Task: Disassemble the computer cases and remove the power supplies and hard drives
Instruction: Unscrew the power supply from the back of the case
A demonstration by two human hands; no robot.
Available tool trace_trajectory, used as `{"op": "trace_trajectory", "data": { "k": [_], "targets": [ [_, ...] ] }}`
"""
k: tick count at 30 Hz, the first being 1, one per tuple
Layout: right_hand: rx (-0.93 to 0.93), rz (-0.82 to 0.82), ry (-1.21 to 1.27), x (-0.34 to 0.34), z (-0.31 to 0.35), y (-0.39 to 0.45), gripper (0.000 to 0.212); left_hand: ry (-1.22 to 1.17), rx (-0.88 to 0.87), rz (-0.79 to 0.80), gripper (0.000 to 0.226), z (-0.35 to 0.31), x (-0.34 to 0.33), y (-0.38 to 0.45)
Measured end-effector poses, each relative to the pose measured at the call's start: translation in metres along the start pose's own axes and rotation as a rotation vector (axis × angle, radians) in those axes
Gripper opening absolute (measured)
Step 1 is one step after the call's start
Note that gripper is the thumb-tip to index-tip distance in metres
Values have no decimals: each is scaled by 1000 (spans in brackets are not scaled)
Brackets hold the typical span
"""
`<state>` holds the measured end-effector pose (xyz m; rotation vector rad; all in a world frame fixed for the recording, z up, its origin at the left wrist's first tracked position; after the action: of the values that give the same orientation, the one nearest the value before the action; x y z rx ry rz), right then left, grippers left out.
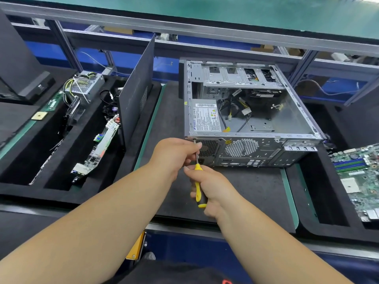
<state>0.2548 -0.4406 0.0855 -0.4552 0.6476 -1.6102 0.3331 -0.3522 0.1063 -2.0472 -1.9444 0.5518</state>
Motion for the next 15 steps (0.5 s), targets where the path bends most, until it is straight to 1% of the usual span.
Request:
{"op": "trace_trajectory", "data": {
  "k": [2,4,7,11,15],
  "targets": [
    [-23,75,93,-1,-1,-2,10,-23,-6,-4,19,1,-1,0],
    [-27,171,180,2,1,-5,24,-58,-17,-1,20,2,-2,0],
    [-26,271,190,10,1,-9,40,-61,-46,-24,21,4,0,1],
    [16,276,98,18,1,-11,34,-80,-37,-28,23,6,0,3],
    [51,220,9,20,7,-10,24,-127,6,6,16,6,-2,4]
  ]
}}
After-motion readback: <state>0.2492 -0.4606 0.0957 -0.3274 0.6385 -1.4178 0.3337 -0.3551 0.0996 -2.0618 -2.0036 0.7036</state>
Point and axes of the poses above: each hand's wrist, its own y-axis towards the middle knuckle, its own x-axis out of the back of the hand, z = x × y, the point moved 4 cm from there along y, towards the middle knuckle, and after that the axes turned 10 degrees about -y, right-handed, at the moved point
